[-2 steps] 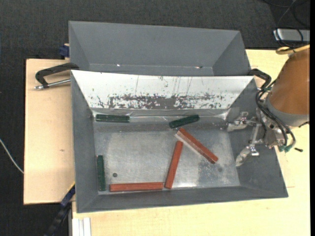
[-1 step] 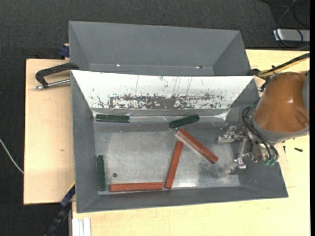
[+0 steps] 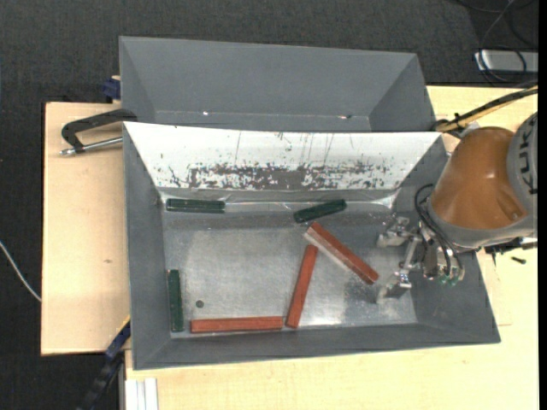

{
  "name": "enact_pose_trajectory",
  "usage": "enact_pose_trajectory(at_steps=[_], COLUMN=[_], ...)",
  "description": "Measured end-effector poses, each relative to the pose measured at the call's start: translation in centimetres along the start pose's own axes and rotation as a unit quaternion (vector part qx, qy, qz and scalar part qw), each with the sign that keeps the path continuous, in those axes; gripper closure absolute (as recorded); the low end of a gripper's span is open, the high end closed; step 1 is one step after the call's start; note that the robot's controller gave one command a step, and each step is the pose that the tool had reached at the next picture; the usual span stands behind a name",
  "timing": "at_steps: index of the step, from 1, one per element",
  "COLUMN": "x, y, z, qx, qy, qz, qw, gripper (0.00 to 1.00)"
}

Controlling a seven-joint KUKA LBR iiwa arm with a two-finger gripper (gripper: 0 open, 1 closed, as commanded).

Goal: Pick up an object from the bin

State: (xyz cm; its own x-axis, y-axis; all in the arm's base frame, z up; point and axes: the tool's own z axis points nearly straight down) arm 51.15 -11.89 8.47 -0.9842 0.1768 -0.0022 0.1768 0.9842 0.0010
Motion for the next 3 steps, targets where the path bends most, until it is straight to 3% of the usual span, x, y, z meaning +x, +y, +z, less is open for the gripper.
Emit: enact_pose_trajectory(at_steps=[1, 2, 3], x=[-1.5, -1.5, -0.7], y=[4.1, 4.1, 4.2], z=[0.9, 0.9, -18.0], qx=[-0.002, -0.002, -0.001], qy=[0.0023, 0.0021, -0.0056], qz=[0.090, 0.090, 0.081], qw=[0.9959, 0.9959, 0.9967], gripper=[1.00, 1.00, 1.00])
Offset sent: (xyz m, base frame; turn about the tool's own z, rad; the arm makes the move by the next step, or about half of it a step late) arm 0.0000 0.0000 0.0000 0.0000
